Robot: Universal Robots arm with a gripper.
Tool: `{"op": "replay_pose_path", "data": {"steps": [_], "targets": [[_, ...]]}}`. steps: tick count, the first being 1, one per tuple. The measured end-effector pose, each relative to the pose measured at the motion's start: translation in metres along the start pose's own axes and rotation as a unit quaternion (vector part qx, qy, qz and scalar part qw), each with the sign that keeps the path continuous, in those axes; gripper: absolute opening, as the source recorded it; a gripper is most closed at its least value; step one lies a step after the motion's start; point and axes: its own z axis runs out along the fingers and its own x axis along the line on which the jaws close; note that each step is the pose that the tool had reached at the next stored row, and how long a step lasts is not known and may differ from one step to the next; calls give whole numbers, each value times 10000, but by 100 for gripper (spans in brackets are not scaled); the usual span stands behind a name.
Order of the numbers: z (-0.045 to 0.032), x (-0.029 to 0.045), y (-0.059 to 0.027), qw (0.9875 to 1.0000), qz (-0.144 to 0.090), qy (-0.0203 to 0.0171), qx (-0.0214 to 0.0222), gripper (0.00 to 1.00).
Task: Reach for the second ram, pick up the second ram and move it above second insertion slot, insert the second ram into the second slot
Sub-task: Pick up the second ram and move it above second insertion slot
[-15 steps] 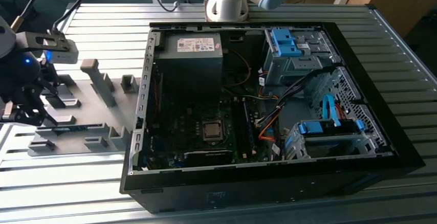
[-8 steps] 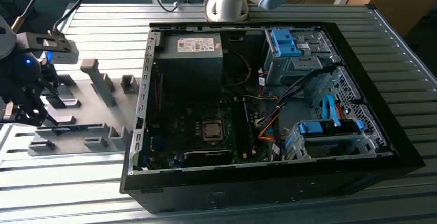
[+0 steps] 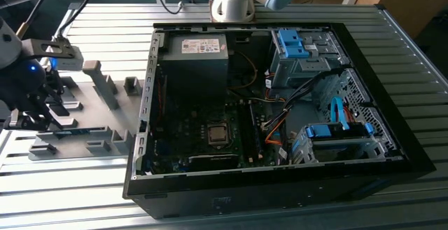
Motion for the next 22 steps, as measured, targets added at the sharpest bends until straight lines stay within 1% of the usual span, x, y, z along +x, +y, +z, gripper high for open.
{"op": "replay_pose_path", "data": {"steps": [5,9,16,22], "targets": [[77,2,20,10000,-1,0,0,40],[87,2,20,10000,-1,1,-1,40],[135,-18,30,10000,-1,-1,1,40],[228,-20,50,10000,-2,0,0,40]]}}
